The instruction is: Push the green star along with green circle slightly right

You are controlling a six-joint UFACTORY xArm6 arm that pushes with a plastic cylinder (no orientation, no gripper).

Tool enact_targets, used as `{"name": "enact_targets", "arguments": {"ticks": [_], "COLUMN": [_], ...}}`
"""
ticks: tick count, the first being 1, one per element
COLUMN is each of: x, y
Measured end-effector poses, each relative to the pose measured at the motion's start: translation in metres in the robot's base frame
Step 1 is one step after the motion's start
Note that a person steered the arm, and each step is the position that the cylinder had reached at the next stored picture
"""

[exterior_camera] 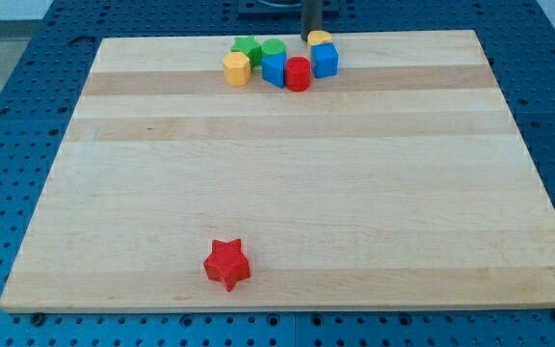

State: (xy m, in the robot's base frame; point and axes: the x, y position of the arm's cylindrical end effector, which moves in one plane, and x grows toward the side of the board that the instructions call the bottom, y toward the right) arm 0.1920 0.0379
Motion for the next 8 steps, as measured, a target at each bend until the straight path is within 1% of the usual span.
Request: {"name": "enact_targets", "arguments": {"ticks": [1,3,6,7,8], "x": [0.001,0.0,0.0,0.001,0.0], "y": [-0.013,-0.001,-0.084,-0.124,-0.19]}}
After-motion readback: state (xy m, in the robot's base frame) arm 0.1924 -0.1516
